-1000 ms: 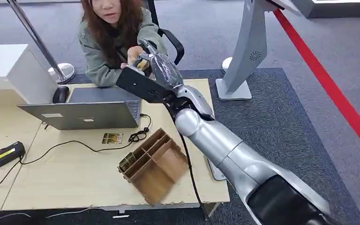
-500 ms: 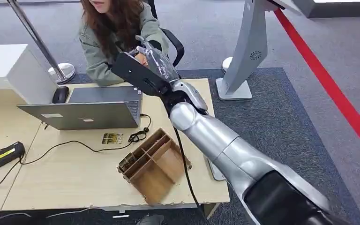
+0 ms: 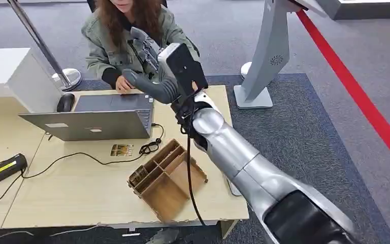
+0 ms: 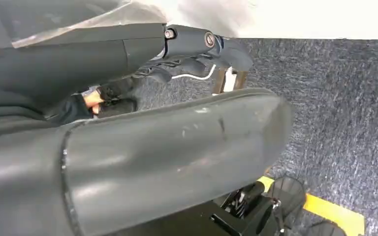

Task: Pass the card to the sensor for recognition and then transmit it.

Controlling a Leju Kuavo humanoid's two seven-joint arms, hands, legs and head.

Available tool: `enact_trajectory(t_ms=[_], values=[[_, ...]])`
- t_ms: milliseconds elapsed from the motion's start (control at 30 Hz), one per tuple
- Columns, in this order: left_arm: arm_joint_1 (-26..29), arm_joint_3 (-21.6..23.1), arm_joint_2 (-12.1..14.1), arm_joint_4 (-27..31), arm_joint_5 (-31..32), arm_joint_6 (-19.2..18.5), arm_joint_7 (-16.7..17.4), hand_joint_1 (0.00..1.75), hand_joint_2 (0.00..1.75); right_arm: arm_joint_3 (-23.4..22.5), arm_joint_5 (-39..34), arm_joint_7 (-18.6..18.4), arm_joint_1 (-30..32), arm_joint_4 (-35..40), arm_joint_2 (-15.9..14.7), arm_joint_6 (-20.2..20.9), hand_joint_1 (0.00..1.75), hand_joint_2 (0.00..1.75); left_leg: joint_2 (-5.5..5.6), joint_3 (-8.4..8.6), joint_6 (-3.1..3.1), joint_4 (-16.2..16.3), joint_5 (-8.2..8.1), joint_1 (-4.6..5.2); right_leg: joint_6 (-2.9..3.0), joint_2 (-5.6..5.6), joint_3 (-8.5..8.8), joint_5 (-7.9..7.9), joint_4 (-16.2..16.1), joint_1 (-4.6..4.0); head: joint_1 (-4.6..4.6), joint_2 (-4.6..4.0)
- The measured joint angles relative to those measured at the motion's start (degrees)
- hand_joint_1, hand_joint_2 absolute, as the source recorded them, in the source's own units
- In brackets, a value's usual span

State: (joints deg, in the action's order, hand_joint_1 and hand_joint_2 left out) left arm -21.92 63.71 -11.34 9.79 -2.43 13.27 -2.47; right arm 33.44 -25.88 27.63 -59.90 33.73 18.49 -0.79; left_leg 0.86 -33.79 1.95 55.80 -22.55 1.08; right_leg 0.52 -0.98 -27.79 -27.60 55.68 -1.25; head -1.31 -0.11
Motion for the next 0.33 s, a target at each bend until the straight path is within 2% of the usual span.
enact_trajectory(t_ms=[200, 333], values=[[0.2, -0.5, 0.1, 0.0, -0.6, 1.2, 0.0, 0.0, 0.0, -3.8, 1.7, -1.9, 10.7, 11.4, -2.1, -0.5, 0.0, 0.0, 0.03, 0.0, 0.0, 0.0, 0.0, 0.01, 0.0, 0.02, 0.0, 0.0, 0.0, 0.0, 0.0, 0.0], [0.3, -0.9, 0.1, 0.0, -0.9, 1.7, 0.0, 0.0, 0.0, -5.4, 1.5, -2.1, 14.7, 14.0, -3.2, -1.2, 0.0, 0.0, 0.02, 0.02, 0.0, 0.0, 0.0, 0.0, 0.0, 0.02, 0.0, 0.0, 0.0, 0.0, 0.0, 0.0]])
